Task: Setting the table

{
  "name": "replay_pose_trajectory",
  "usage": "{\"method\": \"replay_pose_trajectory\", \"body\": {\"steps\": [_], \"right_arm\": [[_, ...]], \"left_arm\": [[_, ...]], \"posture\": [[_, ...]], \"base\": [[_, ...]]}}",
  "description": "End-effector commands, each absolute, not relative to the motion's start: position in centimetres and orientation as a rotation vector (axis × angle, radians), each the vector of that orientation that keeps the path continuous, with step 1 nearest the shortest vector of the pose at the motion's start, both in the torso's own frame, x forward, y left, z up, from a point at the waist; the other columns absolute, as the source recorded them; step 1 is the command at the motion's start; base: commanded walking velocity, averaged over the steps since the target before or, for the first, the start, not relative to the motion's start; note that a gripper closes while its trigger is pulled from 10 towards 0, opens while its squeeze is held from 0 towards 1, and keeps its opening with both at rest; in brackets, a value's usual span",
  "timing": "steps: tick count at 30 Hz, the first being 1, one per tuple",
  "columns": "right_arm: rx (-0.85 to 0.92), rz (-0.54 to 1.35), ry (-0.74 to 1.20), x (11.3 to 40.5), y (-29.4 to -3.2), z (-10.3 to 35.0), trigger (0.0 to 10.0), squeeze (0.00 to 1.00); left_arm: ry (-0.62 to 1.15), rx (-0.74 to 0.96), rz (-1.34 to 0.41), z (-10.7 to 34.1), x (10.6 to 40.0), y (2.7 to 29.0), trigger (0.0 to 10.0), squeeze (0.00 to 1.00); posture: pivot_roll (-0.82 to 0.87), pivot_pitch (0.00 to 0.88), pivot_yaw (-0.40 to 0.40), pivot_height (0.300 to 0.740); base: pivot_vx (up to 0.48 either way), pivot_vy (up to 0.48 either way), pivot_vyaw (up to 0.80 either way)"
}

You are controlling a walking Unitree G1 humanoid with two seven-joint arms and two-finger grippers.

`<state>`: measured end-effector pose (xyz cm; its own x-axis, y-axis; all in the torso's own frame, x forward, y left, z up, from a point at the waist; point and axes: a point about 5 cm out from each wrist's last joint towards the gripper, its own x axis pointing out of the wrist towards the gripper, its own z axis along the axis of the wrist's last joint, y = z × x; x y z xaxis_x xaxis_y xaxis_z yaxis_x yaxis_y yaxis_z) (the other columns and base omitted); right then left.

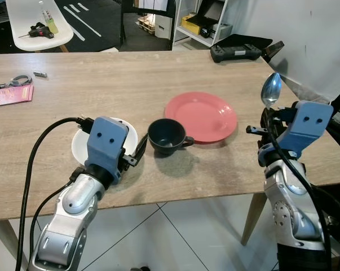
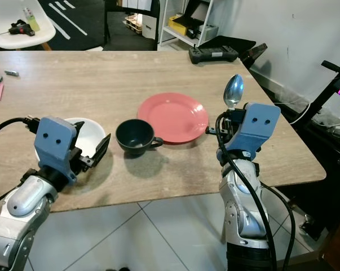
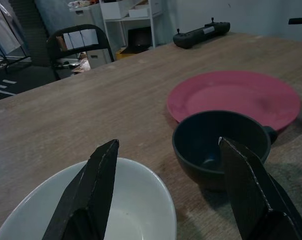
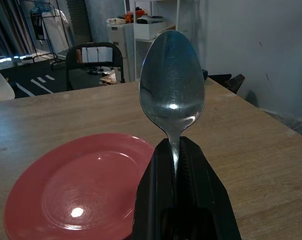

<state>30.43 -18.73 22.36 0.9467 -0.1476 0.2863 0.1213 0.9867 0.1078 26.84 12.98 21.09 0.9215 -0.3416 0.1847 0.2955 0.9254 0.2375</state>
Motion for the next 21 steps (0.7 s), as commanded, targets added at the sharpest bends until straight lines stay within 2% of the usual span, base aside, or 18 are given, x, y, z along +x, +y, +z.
{"method": "replay_pose_trajectory", "body": {"steps": [1, 21], "right_arm": [[0.07, -0.157, -0.278, 30.33, -19.27, 21.85, 10.0, 0.0], [0.061, -0.163, -0.279, 30.2, -19.56, 21.99, 10.0, 0.0]], "left_arm": [[-0.221, 0.21, -0.338, 20.74, 26.82, 12.72, 10.0, 0.0], [-0.222, 0.204, -0.341, 20.67, 26.9, 12.56, 10.0, 0.0]], "posture": [[0.0, 0.061, 0.031, 0.74], [-0.02, 0.07, 0.033, 0.74]], "base": [[0.0, 0.0, 0.0], [0.0, 0.0, 0.0]]}}
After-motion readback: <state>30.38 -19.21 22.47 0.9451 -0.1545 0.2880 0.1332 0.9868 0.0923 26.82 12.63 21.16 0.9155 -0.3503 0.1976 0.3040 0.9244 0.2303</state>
